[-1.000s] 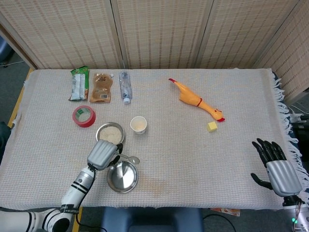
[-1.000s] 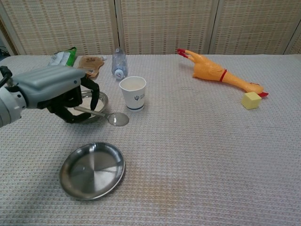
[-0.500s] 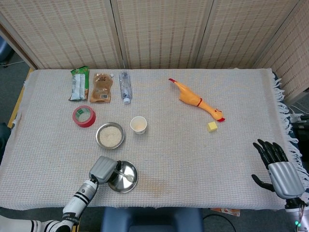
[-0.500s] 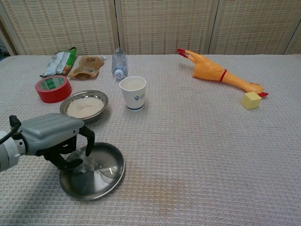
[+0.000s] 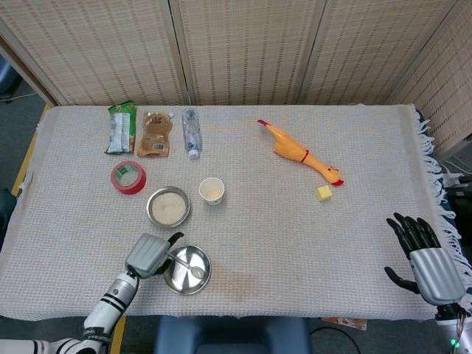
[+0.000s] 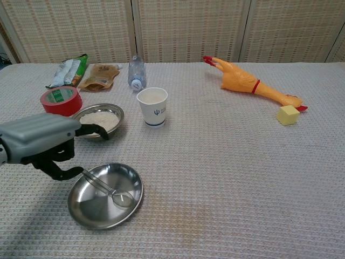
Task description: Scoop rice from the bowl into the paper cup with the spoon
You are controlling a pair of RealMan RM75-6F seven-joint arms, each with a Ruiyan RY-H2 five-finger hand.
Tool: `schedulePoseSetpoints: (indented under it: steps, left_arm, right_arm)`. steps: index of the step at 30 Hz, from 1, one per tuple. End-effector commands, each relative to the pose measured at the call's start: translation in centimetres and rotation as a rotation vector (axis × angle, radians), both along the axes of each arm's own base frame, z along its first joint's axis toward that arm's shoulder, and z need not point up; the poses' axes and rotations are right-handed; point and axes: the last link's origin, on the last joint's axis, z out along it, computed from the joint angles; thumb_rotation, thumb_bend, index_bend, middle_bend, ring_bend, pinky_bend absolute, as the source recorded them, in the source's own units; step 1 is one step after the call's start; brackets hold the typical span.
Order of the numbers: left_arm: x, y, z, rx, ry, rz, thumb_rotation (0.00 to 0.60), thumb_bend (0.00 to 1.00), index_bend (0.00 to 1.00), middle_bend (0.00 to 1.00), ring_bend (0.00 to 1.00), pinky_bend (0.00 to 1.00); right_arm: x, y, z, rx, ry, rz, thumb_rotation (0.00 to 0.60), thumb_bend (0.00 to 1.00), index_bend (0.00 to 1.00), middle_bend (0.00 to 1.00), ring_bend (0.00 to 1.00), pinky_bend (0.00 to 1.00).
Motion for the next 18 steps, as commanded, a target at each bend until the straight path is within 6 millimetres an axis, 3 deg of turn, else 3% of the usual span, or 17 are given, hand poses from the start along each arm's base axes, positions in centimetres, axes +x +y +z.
schedulePoseSetpoints:
  steps: [1,2,3,6,8,11,18]
  left_arm:
    - [-3.0,-1.9,5.8,0.013,-0.198,0.107,0.6,0.39,0.04,0.65,0.58,0.73]
    - [-4.1,-2.4,6.9,0.024,-0.228,0.136,0.6,0.39,0.01,0.44,0.38,0.56]
    - [-5.7,-3.2,8.5,0.059,-0.272,0.172,0.6,0.39,0.0,0.31,0.25,0.44]
    - [-9.5,-5.6,11.8,0.206,-0.4,0.234,0.6,0.39,0.0,0.13,0.05,0.21]
    - [-11.3,-6.7,13.0,0.287,-0.498,0.246,0.6,0.39,0.0,0.1,0.01,0.13]
    - [-13.5,-7.5,14.4,0.304,-0.489,0.217,0.6,0.39,0.01,0.07,0.0,0.08]
    - [-13.9,-7.7,15.5,0.387,-0.455,0.144,0.6,0.39,0.0,0.02,0.0,0.07]
  right_arm:
    - [-0.1,0.0,0.1,-0.007,0.003,-0.004,0.6,0.14,0.0,0.0,0.0,0.0]
    - [-0.1,0.0,0.1,-0.007,0.006,-0.006,0.6,0.14,0.0,0.0,0.0,0.0]
    - [-0.2,0.0,0.0,-0.007,0.01,-0.011,0.6,0.14,0.0,0.0,0.0,0.0]
    - [-0.4,-0.1,-0.2,-0.006,0.033,-0.034,0.6,0.14,0.0,0.0,0.0,0.0]
    - [-0.5,-0.2,-0.4,-0.008,0.049,-0.046,0.6,0.14,0.0,0.0,0.0,0.0]
    - [-0.5,-0.5,-0.8,-0.002,0.059,-0.047,0.6,0.14,0.0,0.0,0.0,0.0]
    - [-0.3,-0.2,-1.1,0.003,0.07,-0.044,0.6,0.14,0.0,0.0,0.0,0.0]
